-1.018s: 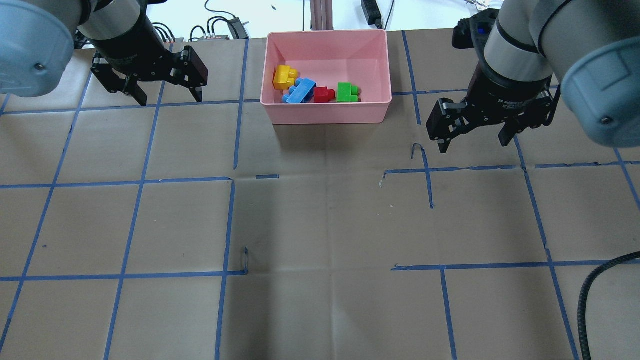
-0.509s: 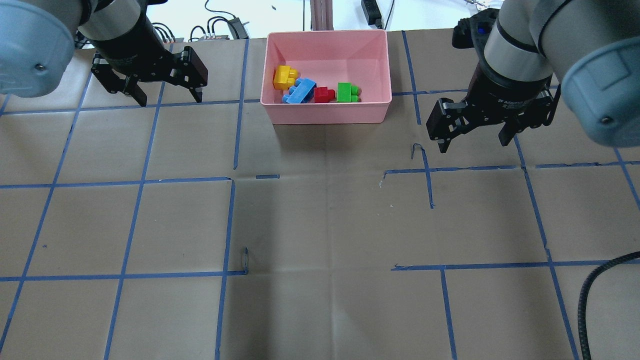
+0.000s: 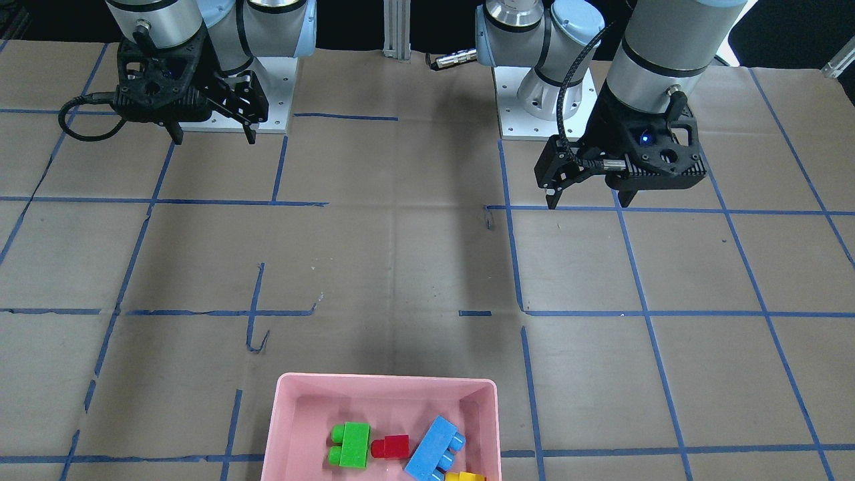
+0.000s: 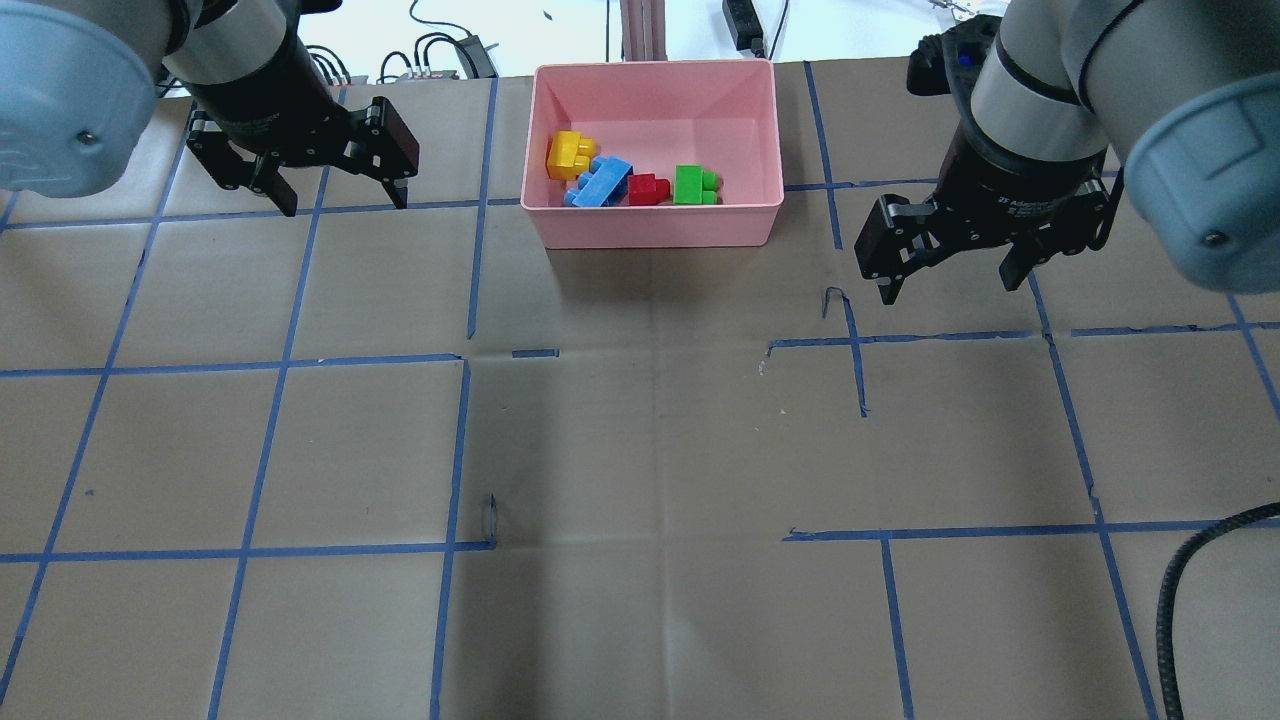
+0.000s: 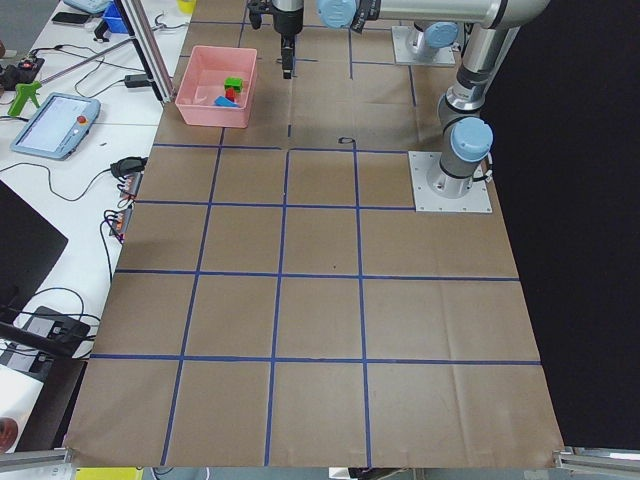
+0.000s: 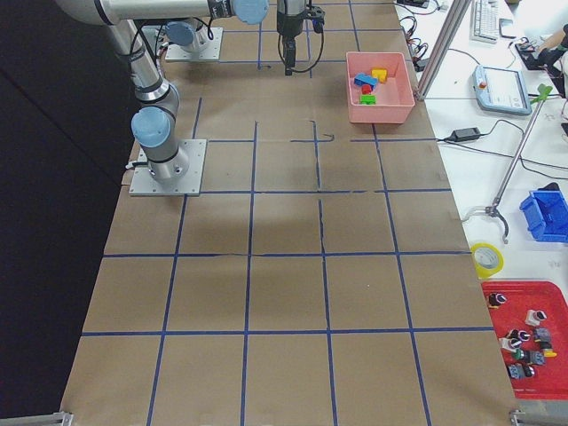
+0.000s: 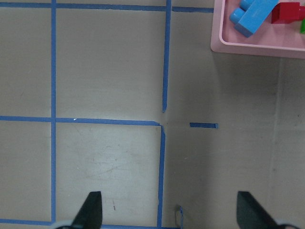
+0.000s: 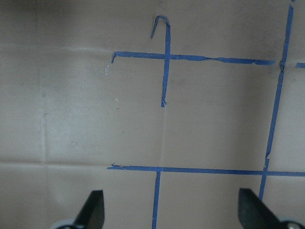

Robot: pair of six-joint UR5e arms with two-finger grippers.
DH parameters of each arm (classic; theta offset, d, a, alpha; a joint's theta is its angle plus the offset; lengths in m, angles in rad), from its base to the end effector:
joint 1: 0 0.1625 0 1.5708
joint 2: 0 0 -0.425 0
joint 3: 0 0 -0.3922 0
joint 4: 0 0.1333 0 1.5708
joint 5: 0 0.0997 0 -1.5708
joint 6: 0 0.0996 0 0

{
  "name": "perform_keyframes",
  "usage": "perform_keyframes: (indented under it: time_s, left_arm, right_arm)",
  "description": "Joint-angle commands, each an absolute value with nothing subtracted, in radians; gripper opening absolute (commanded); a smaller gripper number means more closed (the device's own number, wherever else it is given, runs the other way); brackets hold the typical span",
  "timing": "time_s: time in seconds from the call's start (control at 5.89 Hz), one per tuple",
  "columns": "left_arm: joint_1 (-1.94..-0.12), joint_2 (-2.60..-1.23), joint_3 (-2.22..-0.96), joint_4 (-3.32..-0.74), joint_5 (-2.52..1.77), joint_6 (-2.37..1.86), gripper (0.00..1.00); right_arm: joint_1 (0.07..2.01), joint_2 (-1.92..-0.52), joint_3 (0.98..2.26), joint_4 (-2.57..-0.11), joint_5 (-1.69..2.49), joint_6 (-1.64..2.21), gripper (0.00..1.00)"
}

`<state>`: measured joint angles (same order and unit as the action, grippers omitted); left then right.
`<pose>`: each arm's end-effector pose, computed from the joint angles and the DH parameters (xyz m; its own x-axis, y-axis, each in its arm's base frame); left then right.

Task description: Put all blocks into box

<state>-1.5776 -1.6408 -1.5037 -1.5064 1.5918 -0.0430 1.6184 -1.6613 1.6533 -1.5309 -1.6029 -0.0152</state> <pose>-0.1348 -0.5267 0.4921 -0.9991 -0.0374 -0.0183 -0.0362 0.9974 -0.0623 0.1514 -0.4435 0.4862 -0.9975 -0.0637 0.0316 -0.0627 0.9975 0.0324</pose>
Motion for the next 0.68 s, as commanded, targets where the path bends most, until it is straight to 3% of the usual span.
perform_keyframes:
  time_s: [0.0, 0.51]
  left_arm:
    - [-1.582, -1.641, -1.502, -1.506, 1.591, -0.043, 0.99]
    - [-1.582, -1.638, -1.502, -1.506, 1.588, -0.043, 0.99]
  right_arm:
    - [1.618, -1.661, 1.654, -1.531, -1.603, -0.017, 1.00]
    - [1.618, -1.663, 1.646, -1.542, -1.611, -0.014, 1.00]
